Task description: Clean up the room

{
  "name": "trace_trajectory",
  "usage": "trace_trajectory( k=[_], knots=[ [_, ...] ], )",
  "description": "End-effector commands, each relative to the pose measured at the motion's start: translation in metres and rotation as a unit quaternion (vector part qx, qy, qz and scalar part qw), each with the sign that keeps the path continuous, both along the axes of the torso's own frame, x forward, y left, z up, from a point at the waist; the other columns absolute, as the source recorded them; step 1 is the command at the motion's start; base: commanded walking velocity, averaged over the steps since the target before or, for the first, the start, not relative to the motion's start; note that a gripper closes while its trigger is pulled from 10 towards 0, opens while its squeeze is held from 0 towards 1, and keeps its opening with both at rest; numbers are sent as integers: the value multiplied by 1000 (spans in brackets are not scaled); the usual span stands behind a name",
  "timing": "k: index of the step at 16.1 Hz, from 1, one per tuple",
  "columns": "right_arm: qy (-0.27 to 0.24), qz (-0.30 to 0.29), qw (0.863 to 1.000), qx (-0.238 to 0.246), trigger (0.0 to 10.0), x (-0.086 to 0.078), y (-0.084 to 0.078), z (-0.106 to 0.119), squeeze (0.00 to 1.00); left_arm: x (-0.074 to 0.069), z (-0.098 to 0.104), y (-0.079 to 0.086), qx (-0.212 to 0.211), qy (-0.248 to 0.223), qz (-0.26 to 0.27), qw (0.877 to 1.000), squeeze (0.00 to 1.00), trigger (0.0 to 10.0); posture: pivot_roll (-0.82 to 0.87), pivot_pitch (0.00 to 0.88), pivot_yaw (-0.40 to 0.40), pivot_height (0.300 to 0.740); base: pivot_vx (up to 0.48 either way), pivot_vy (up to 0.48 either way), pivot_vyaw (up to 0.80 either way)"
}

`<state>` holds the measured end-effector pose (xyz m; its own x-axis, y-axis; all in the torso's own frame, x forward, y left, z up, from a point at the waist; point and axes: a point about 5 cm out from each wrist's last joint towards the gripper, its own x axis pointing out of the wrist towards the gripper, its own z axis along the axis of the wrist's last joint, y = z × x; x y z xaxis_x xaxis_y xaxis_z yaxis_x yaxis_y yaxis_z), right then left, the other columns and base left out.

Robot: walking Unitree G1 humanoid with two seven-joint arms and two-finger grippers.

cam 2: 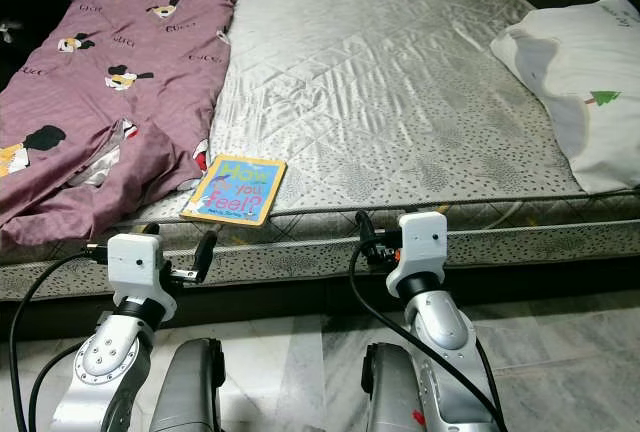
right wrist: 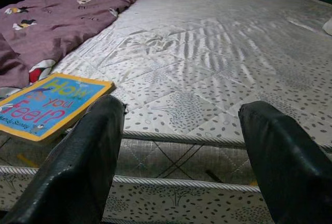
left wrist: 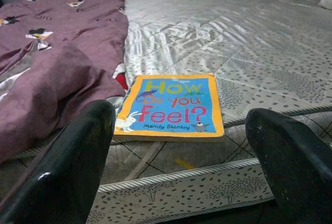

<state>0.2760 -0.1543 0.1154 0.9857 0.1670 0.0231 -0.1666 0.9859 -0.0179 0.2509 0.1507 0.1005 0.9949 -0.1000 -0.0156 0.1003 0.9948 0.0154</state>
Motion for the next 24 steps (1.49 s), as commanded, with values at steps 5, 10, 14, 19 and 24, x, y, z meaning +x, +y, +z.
trace_trajectory(
  k=[5,10,14,19,24],
  knots=[
    [-1,-2,1000,-1,10000,2,0,1,0,0,2,2,3,-2,-3,1000,0,10000,-26,56,43,536,299,0,0],
    [-1,0,1000,-3,10000,2,1,1,0,0,2,2,4,-2,-4,1000,0,10000,-26,57,44,536,340,0,0],
    [-4,9,1000,-10,10000,1,3,0,0,2,-1,1,2,9,-5,1000,0,10000,-26,57,44,536,221,0,0],
    [-1,14,1000,-11,10000,1,4,-1,0,6,-8,6,18,29,28,999,0,10000,-23,57,38,536,0,0,571],
    [1,22,999,-29,10000,1,2,-2,0,17,-16,18,19,53,74,996,0,10000,-26,67,18,536,0,0,480]
  ],
)
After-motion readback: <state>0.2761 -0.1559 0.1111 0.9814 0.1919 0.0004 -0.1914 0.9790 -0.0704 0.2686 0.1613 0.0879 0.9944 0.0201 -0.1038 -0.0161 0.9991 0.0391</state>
